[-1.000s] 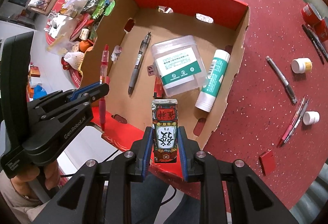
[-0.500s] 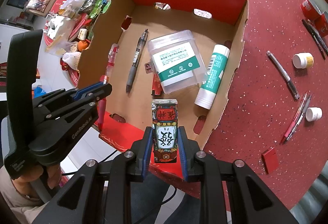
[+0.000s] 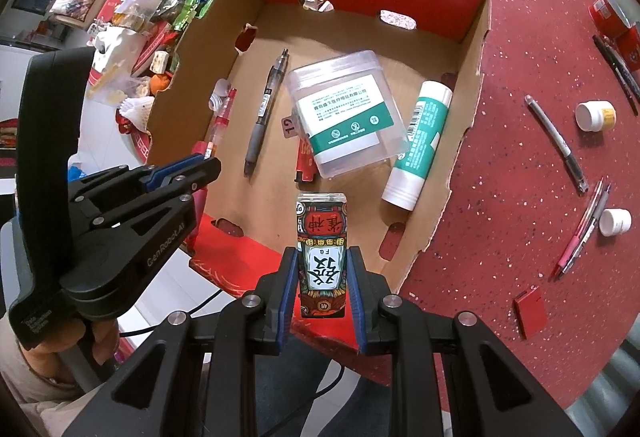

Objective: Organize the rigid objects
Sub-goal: 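Carry the red pen and small can over the cardboard box with both tools, then open left tool to drop the red pen while right tool releases the can into the box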

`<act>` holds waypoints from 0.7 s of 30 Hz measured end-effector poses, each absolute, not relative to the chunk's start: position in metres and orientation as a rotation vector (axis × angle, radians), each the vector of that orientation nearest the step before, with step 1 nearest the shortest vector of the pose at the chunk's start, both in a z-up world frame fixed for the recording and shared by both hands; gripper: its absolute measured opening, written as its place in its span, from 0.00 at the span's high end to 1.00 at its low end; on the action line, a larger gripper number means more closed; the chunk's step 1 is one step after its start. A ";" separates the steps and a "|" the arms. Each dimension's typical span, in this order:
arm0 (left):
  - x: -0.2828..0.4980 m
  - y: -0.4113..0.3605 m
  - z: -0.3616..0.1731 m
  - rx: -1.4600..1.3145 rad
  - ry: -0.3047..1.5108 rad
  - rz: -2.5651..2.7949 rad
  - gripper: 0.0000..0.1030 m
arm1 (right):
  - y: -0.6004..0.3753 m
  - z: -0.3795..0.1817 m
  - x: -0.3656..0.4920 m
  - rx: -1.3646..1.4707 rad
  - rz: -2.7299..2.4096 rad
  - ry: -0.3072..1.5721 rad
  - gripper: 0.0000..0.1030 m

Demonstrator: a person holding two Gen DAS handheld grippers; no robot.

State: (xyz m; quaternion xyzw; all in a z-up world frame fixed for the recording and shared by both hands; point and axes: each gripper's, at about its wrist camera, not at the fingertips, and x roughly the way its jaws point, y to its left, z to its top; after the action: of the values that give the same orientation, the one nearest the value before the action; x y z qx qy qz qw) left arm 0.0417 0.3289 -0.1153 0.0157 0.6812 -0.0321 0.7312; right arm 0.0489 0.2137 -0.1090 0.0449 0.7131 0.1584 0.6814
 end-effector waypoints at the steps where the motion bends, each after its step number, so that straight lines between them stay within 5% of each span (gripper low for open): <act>1: 0.042 0.329 -0.116 0.037 1.501 -0.072 0.90 | 0.214 -0.109 0.048 0.100 0.355 1.599 0.75; 13: 0.040 0.321 -0.129 0.093 1.525 -0.070 0.88 | 0.221 -0.129 0.046 0.084 0.345 1.635 0.75; 15: 0.041 0.319 -0.131 0.111 1.529 -0.073 0.76 | 0.222 -0.131 0.046 0.086 0.338 1.639 0.75; 16: 0.041 0.318 -0.131 0.118 1.519 -0.068 0.61 | 0.221 -0.132 0.046 0.087 0.334 1.638 0.75; 18: 0.041 0.320 -0.127 0.115 1.493 -0.061 0.37 | 0.220 -0.131 0.046 0.086 0.321 1.630 0.62; 19: 0.042 0.321 -0.125 0.107 1.479 -0.056 0.25 | 0.219 -0.130 0.046 0.084 0.314 1.623 0.33; 20: 0.042 0.324 -0.122 0.088 1.461 -0.044 0.20 | 0.217 -0.127 0.046 0.076 0.294 1.607 0.18; 21: 0.044 0.327 -0.120 0.070 1.454 -0.039 0.20 | 0.215 -0.123 0.046 0.064 0.271 1.592 0.17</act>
State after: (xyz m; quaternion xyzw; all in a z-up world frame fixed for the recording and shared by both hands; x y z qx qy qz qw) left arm 0.0437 0.3265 -0.1202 0.0319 0.6646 -0.0178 0.7463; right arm 0.0456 0.2150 -0.1232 0.0285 0.7121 0.1212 0.6910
